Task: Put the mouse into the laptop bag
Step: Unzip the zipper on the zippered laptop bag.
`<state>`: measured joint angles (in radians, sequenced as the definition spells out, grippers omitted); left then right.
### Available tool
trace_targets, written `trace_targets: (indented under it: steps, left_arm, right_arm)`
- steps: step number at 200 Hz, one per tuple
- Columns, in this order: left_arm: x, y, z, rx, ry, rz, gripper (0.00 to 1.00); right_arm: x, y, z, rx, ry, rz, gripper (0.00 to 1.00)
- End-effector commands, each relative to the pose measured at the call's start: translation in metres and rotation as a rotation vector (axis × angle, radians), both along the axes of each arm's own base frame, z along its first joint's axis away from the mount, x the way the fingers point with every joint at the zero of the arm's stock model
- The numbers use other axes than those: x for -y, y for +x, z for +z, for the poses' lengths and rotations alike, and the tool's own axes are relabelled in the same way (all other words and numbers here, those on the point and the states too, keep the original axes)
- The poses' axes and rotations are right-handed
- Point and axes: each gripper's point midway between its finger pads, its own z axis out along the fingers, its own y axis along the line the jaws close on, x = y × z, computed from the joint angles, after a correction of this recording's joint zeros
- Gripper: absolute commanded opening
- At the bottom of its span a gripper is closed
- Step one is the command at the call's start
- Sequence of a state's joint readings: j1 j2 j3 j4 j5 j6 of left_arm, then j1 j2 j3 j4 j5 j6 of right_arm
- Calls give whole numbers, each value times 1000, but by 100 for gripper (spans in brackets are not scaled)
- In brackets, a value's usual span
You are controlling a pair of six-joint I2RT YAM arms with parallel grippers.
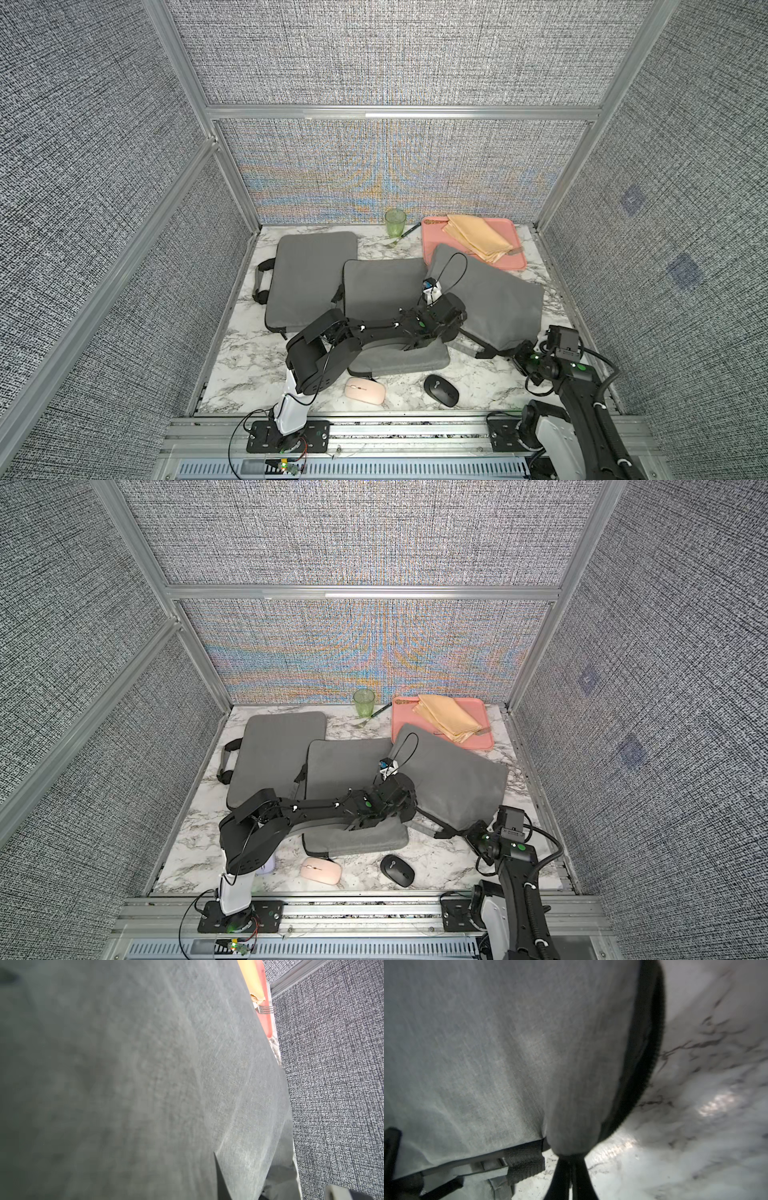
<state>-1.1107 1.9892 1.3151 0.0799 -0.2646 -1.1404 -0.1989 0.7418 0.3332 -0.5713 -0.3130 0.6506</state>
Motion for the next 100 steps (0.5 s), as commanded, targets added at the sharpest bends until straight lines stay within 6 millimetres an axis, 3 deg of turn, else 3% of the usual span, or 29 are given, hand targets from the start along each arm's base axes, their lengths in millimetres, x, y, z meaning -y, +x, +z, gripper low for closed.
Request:
trace_targets:
  steps: [1,34,71,90,100]
  left_arm:
    - [19,2,26,29,-104,-29,0]
    - [-3,10,15,37,-63,36,0]
    - [-37,22,1,11,-39,130,0]
    - [-43,25,-4,-5,-33,137,0]
    - [-43,25,-3,-6,-35,133,11]
  right_arm:
    - [-26,-3,2,-12,67,69,0]
    - [-17,-1,12,4,0,48,0]
    - [-5,-1,9,-23,-46,9,0]
    - [2,-5,7,-56,-73,-1,0]
    - [6,-8,7,-65,-86,-12,0]
